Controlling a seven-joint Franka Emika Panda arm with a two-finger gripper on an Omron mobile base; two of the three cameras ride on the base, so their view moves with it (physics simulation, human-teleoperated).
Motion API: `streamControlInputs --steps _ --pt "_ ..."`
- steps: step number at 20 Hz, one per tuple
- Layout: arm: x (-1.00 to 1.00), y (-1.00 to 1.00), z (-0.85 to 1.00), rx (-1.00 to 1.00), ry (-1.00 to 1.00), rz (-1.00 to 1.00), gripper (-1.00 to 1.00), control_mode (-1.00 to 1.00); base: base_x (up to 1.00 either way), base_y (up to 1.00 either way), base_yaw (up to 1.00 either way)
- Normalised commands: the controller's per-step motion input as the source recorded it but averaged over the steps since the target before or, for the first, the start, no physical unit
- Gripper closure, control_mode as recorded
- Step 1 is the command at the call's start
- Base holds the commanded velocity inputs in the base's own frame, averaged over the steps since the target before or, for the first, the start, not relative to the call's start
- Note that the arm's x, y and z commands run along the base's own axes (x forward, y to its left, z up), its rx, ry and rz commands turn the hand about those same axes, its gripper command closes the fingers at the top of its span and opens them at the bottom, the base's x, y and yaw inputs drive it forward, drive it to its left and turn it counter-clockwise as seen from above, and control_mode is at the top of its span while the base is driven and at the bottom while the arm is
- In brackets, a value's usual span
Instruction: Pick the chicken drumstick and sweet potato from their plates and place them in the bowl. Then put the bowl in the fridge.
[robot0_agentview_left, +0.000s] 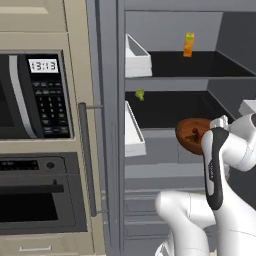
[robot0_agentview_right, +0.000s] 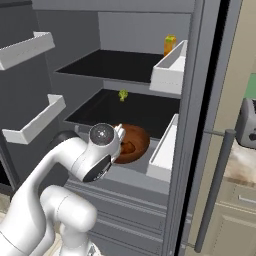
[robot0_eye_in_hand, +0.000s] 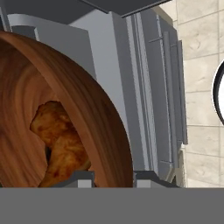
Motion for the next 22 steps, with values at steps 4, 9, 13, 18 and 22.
streamControlInputs --steps 4,9,13,18,22 --pt "0.0 0.0 0.0 0.0 0.0 0.0 1.0 1.0 0.19 0.01 -0.02" --pt "0.0 0.0 0.0 0.0 0.0 0.0 1.0 1.0 0.0 0.0 0.0" --pt "0.0 0.0 0.0 0.0 0.0 0.0 1.0 1.0 0.0 0.0 0.0" --pt "0.0 0.0 0.0 0.0 0.0 0.0 1.0 1.0 0.0 0.0 0.0" --pt "0.0 0.0 0.0 0.0 0.0 0.0 1.0 1.0 0.0 0.0 0.0"
